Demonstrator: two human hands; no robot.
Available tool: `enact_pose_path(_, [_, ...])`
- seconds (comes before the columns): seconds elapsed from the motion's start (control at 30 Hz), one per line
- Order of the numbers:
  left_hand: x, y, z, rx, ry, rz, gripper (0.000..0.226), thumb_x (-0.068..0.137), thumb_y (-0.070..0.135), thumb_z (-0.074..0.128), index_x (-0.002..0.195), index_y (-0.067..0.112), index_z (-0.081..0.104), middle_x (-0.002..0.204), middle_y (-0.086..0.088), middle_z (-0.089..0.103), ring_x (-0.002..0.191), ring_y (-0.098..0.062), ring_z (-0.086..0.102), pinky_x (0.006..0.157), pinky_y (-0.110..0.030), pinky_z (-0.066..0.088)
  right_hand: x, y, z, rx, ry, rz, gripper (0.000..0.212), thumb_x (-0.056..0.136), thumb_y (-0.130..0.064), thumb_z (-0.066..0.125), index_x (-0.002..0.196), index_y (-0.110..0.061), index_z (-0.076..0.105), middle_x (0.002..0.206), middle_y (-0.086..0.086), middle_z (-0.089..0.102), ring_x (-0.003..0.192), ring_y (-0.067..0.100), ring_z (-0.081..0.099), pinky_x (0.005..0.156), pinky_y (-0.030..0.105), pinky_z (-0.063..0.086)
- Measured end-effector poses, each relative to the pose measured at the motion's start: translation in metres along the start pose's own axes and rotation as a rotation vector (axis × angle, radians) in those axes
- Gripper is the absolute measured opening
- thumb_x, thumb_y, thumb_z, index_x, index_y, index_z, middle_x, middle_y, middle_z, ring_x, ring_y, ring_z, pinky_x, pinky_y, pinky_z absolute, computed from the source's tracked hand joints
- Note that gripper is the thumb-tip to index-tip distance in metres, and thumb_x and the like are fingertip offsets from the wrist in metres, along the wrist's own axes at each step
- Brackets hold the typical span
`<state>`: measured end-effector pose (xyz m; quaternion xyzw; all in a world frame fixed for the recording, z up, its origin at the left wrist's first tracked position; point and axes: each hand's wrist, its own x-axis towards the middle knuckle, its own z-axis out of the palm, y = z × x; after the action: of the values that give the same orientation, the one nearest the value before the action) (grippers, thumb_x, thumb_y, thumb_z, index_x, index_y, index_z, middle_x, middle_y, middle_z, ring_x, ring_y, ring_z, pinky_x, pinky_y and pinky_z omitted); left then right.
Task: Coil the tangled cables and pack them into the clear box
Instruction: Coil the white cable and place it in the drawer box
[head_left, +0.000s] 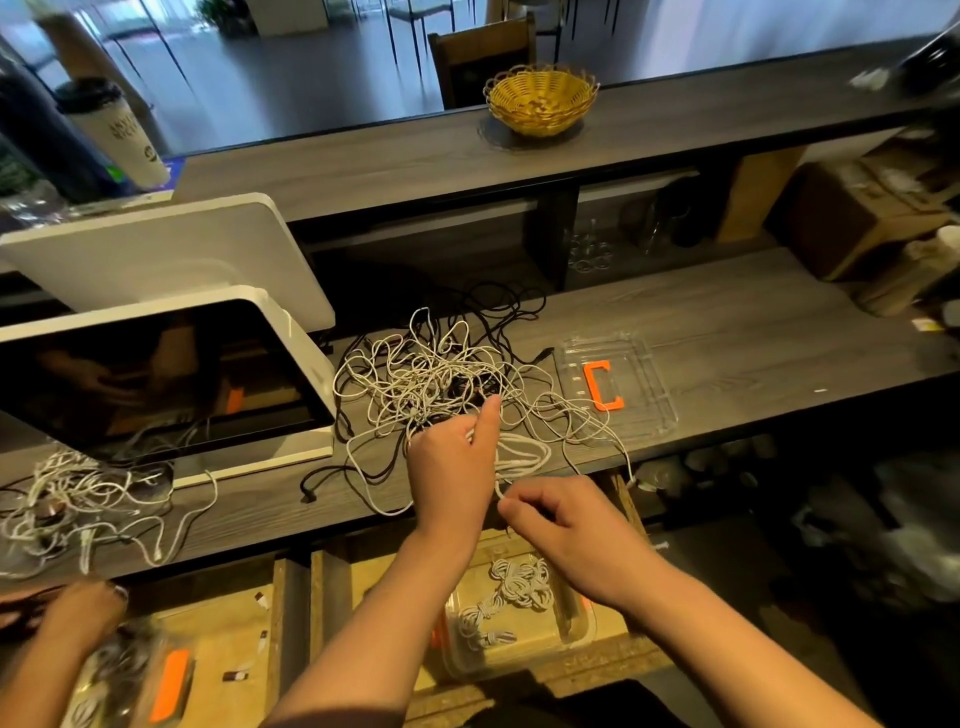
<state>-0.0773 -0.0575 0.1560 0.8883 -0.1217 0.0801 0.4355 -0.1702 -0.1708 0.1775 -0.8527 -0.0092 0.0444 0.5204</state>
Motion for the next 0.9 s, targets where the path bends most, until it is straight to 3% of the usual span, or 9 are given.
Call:
enact_pose_path(0.1, [0.002, -0.008, 0.004, 0.145, -0.112, 0.032, 0.065, 0.099, 0.043, 0.056, 0.044, 0.016, 0.035, 0.038, 0.004, 0.028, 0.039, -0.016, 0.026, 0.048, -0.035, 0.028, -0.001, -0.001, -0.003, -0.016, 0.041, -0.061, 0.027, 0.098, -0.027, 0.056, 0.079, -0.011, 0.067, 0.064, 0.006, 0.057, 0.06, 0.019, 0.049, 0.059, 0.037, 0.038])
enact_pose_path(0.23, [-0.001, -0.005, 0.006, 0.203, -0.282, 0.009, 0.061, 0.098, 0.045, 0.057, 0.045, 0.018, 0.042, 0.043, 0.001, 0.041, 0.047, -0.024, 0.04, 0.055, -0.042, 0.045, -0.002, 0.0, -0.007, -0.06, 0.095, -0.067, 0.023, 0.1, -0.028, 0.053, 0.084, -0.019, 0.068, 0.067, -0.003, 0.062, 0.062, 0.011, 0.055, 0.06, 0.033, 0.042])
enact_pose_path(0.37, [-0.006, 0.011, 0.007, 0.118, -0.443, -0.06, 0.057, 0.101, 0.044, 0.051, 0.061, 0.007, 0.066, 0.059, -0.012, 0.063, 0.057, -0.029, 0.058, 0.06, -0.041, 0.049, 0.002, 0.005, -0.024, -0.082, 0.244, -0.036, 0.018, 0.098, -0.03, 0.056, 0.086, -0.035, 0.068, 0.069, -0.012, 0.065, 0.064, 0.006, 0.06, 0.058, 0.023, 0.047])
enact_pose_path(0.5, [-0.004, 0.02, 0.005, -0.116, -0.527, -0.103, 0.061, 0.104, 0.037, 0.046, 0.054, 0.005, 0.06, 0.049, -0.007, 0.056, 0.045, -0.018, 0.047, 0.054, -0.036, 0.043, 0.003, 0.006, -0.04, -0.025, 0.302, -0.027, 0.013, 0.094, -0.032, 0.062, 0.084, -0.03, 0.071, 0.069, -0.013, 0.066, 0.065, 0.006, 0.061, 0.057, 0.02, 0.047])
enact_pose_path(0.57, [-0.004, 0.023, 0.002, -0.248, -0.584, -0.106, 0.06, 0.105, 0.034, 0.046, 0.049, 0.013, 0.054, 0.042, 0.005, 0.045, 0.039, -0.01, 0.038, 0.048, -0.028, 0.035, 0.001, 0.01, -0.046, 0.041, 0.282, -0.021, 0.013, 0.094, -0.028, 0.064, 0.088, -0.024, 0.075, 0.073, -0.005, 0.069, 0.065, 0.01, 0.062, 0.059, 0.024, 0.051])
enact_pose_path(0.63, [-0.008, 0.028, -0.002, -0.374, -0.619, -0.12, 0.06, 0.105, 0.034, 0.043, 0.051, 0.01, 0.056, 0.041, 0.007, 0.044, 0.037, -0.008, 0.039, 0.047, -0.022, 0.035, 0.001, 0.017, -0.051, 0.067, 0.286, -0.001, 0.014, 0.093, -0.028, 0.064, 0.091, -0.022, 0.076, 0.077, -0.001, 0.071, 0.071, 0.017, 0.065, 0.066, 0.034, 0.054])
enact_pose_path(0.77, [-0.016, 0.04, -0.013, -0.496, -0.633, -0.207, 0.068, 0.097, 0.048, 0.036, 0.056, -0.001, 0.059, 0.043, 0.001, 0.051, 0.035, -0.003, 0.048, 0.042, -0.011, 0.036, 0.003, 0.027, -0.056, 0.144, 0.285, 0.047, 0.015, 0.094, -0.024, 0.062, 0.093, -0.019, 0.076, 0.083, -0.003, 0.074, 0.077, 0.014, 0.069, 0.075, 0.037, 0.056])
enact_pose_path(0.9, [-0.018, 0.038, -0.016, -0.494, -0.602, -0.211, 0.081, 0.086, 0.057, 0.037, 0.065, -0.018, 0.058, 0.048, -0.01, 0.048, 0.033, -0.002, 0.046, 0.041, -0.01, 0.035, -0.001, 0.039, -0.043, 0.157, 0.198, 0.114, 0.018, 0.094, -0.026, 0.062, 0.094, -0.017, 0.077, 0.084, 0.004, 0.075, 0.081, 0.023, 0.069, 0.078, 0.04, 0.055])
